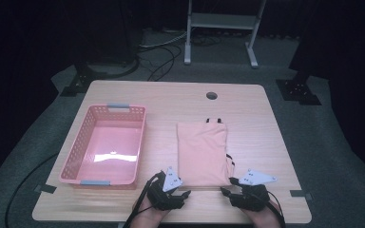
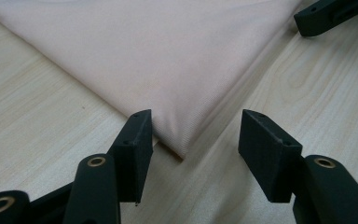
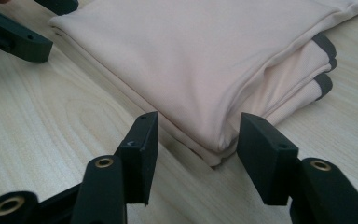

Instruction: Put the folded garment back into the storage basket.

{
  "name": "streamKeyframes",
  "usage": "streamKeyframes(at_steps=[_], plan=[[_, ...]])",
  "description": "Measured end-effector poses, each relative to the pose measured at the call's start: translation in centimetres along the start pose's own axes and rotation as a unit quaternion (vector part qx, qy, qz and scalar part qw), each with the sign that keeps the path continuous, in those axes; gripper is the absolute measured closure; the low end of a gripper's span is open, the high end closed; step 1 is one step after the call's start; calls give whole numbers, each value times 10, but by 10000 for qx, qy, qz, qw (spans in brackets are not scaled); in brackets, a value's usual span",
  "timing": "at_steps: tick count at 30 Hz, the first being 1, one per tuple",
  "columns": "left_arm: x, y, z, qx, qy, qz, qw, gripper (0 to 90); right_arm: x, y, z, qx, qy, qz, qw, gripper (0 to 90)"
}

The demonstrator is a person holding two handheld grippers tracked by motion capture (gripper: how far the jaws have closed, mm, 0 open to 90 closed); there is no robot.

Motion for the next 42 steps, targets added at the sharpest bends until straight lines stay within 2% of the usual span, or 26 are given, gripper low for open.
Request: streamKeyframes(at_steps=[12, 21, 31, 42], plan=[[0, -1, 0, 38, -42, 65, 10000, 557, 1, 0, 0, 18, 68, -174, 9998, 588], [0, -1, 0, 66, -39, 77, 9999, 704, 0, 0, 0, 35, 38, -233, 9997, 686], [-1, -1, 0, 63, -69, 101, 9999, 826, -1, 0, 0, 41, 42, -264, 9996, 774], [-2, -1, 0, 76, -199, 106, 9997, 864, -4, 1, 2, 39, 56, -361, 9993, 828]])
Point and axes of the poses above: each handheld gripper's, and its own axes: y roughly forward along the jaws, z roughly out of its top, x roughly to its right, the point moved 3 cm from there along y, roughly forward along the jaws, and after that the axes turned 1 degree about -z, right-handed, at the moved point
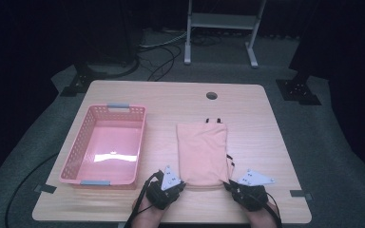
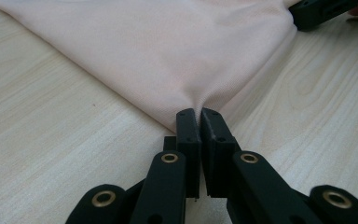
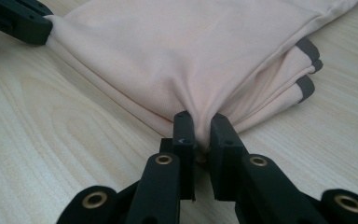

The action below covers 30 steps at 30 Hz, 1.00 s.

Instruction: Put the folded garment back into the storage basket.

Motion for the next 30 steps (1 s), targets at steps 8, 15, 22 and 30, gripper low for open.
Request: streamKeyframes(at_steps=[8, 15, 22, 30], plan=[[-2, -2, 1, 153, -129, -33, 9998, 866, 1, -1, 1, 111, 51, 16, 9999, 831], [-6, -5, 5, 584, -219, -22, 9981, 867, 3, -2, 3, 359, 147, -107, 9992, 832], [-7, -12, 11, 1020, -155, 87, 9946, 868, 5, -8, 7, 748, 264, -194, 9967, 833], [-11, -17, 20, 1543, -302, 336, 9870, 869, 6, -12, 15, 1129, 359, -232, 9927, 836]])
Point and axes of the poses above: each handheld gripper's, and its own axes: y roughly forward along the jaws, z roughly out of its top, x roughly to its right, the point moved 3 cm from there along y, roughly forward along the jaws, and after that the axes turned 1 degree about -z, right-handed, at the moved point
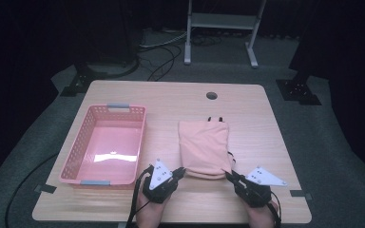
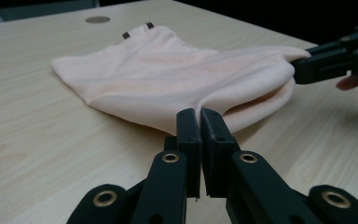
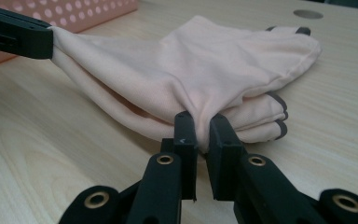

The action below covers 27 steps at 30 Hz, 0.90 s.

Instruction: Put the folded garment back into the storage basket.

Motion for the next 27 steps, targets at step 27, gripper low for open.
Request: streamKeyframes(at_steps=[27], plan=[[-11, 2, 22, 545, -48, 223, 9983, 870, 4, 2, 24, 498, -37, -100, 9987, 836]])
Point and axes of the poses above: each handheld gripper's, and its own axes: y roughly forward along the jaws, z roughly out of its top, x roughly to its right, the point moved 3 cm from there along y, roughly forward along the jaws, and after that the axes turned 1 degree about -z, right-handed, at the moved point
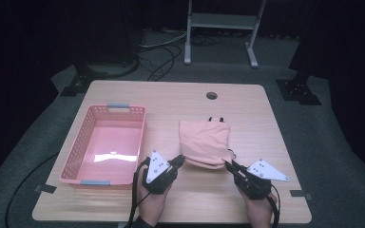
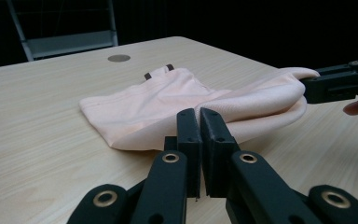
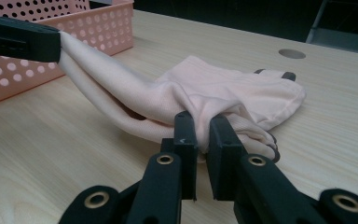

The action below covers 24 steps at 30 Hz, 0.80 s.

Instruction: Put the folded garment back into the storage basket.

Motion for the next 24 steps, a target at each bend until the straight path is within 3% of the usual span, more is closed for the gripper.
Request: streamKeyframes(at_steps=[16, 24], plan=[[-6, -1, 29, 148, -61, 86, 9998, 872, -2, 3, 14, 110, -72, 25, 9999, 836], [-18, 3, 46, 171, -127, 117, 9997, 873, -3, 10, 26, 196, -94, 41, 9998, 836]])
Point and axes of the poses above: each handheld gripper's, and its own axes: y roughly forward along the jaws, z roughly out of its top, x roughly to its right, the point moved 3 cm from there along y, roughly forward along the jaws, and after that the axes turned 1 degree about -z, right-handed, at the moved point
